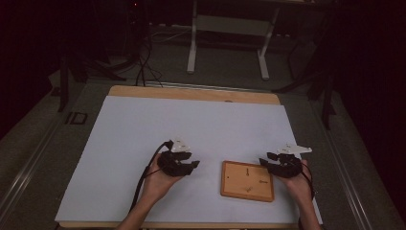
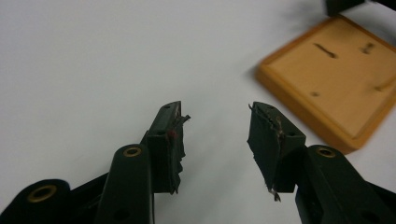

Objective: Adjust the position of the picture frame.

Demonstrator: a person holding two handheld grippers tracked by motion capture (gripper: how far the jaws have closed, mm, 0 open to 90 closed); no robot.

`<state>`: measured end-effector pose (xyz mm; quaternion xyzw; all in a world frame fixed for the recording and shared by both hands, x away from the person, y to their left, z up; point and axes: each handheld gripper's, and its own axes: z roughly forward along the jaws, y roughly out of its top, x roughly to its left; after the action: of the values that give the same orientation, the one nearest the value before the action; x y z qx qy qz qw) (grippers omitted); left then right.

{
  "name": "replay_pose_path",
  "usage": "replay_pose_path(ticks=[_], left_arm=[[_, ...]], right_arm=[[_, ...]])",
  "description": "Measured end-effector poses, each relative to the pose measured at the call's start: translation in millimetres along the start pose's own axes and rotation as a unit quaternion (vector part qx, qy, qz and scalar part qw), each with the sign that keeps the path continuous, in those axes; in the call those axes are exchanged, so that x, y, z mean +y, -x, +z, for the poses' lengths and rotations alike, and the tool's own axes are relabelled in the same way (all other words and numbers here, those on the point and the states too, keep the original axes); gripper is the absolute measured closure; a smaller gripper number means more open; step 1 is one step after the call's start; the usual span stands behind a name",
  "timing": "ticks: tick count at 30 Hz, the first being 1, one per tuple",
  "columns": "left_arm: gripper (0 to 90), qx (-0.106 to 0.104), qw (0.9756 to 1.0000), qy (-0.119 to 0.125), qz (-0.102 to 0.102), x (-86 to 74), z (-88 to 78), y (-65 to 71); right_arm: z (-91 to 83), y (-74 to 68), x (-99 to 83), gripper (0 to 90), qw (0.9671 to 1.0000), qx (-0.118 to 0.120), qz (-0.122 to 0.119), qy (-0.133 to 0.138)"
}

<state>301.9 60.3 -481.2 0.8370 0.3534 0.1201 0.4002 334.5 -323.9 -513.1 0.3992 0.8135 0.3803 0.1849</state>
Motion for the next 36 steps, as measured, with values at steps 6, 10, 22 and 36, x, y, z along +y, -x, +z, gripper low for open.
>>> replay_pose_path(ticks=[6,10,22,36], left_arm=[[56.7,-0.030,0.9992,-0.012,0.024,13.9,24.0,19.8],[57.2,-0.046,0.9979,-0.021,0.040,19.7,34.3,30.6],[59.7,-0.096,0.9927,-0.021,0.070,30.7,55.5,66.4],[58.5,-0.154,0.9814,-0.034,0.109,36.1,78.5,112.1]], right_arm=[[-0.2,12.4,-6.0,49.5,0.9981,-0.033,0.049,0.016],[-1.0,20.1,-1.9,51.1,0.9955,-0.057,0.072,0.023],[11.4,13.0,7.3,49.9,0.9969,-0.045,0.060,0.022],[9.9,16.5,3.7,48.8,0.9963,-0.043,0.070,0.026]])
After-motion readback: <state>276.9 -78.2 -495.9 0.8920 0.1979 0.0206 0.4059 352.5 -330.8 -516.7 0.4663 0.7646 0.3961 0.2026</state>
